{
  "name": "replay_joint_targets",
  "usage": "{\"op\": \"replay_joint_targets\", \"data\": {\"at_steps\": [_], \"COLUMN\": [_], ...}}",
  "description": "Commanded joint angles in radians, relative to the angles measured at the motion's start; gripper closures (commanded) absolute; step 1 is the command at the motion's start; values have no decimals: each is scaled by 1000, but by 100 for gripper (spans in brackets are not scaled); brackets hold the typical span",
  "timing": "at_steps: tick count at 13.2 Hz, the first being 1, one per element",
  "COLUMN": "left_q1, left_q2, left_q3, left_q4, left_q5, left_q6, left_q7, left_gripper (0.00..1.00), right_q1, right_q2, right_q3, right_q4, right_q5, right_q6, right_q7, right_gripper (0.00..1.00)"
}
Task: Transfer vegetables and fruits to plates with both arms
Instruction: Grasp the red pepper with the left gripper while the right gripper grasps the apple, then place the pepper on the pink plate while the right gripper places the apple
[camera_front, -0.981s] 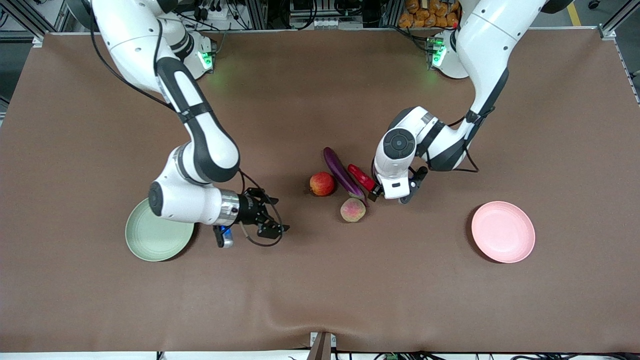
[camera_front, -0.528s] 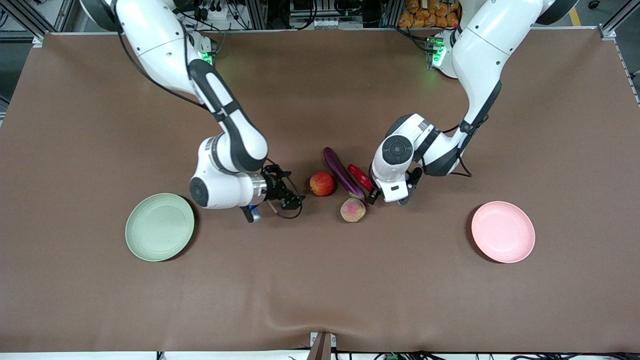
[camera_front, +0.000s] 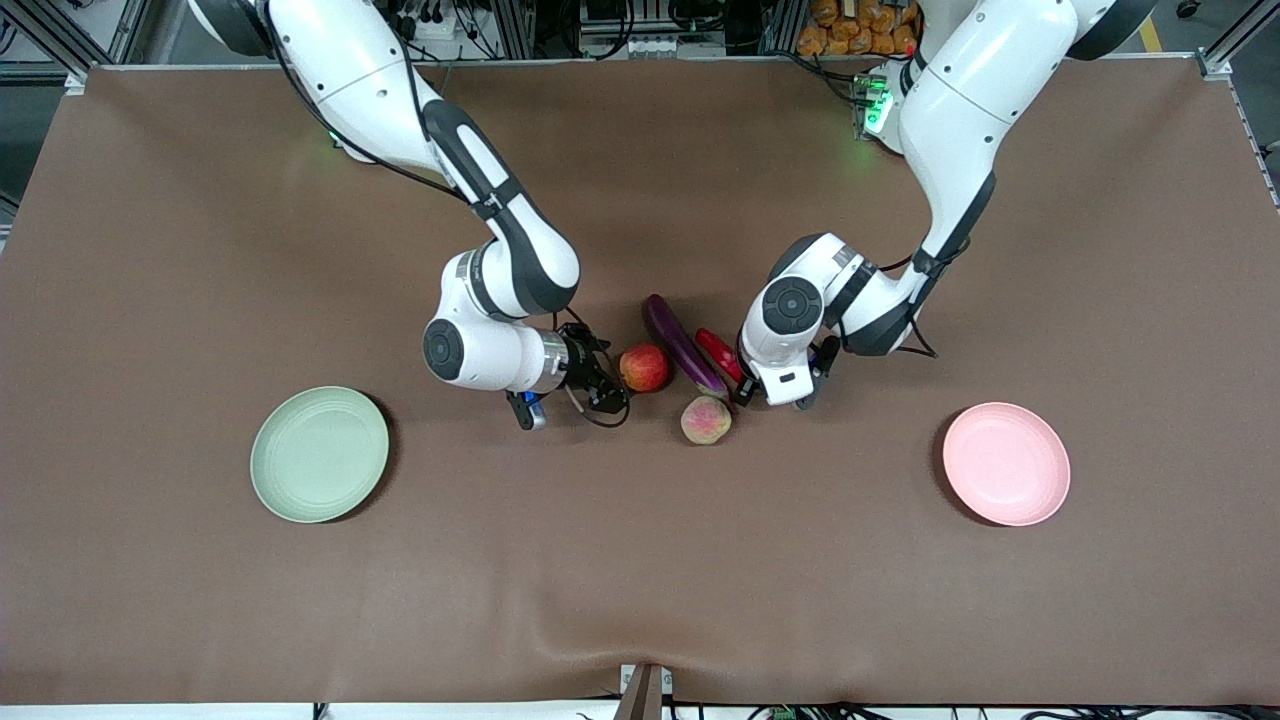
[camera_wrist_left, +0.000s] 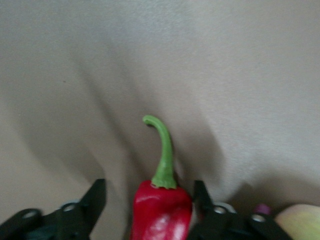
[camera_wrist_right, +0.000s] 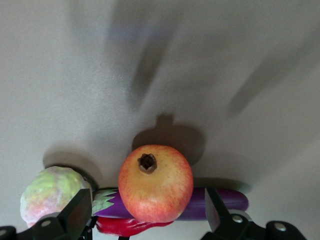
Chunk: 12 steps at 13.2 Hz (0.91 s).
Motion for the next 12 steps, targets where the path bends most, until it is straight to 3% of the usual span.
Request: {"op": "replay_joint_targets", "data": {"at_steps": [1, 5, 10, 11, 12], "left_q1": [18, 133, 369, 420, 460], "left_q2": [-76, -224, -250, -223, -197], "left_q3": [-3, -9, -9, -9, -9], "left_q4": [-12, -2, 33, 81, 124], "left_q5": [25, 5, 4, 4, 4], "left_q6": [-29, -187, -233, -233, -233], "left_q7": [14, 294, 734, 806, 845], "left_gripper": [100, 100, 100, 100, 100], "right_q1": [51, 65, 85, 87, 87], "right_q2": [-3, 25, 46, 46, 43], "right_q3": [-8, -9, -11, -11, -13], "right_q4": [-17, -17, -18, -29, -30], "right_q5": [19, 17, 14, 14, 12], "right_q6": [26, 66, 123, 152, 166], "right_q7": [12, 11, 11, 12, 14], "right_gripper": [0, 0, 0, 27, 44]}}
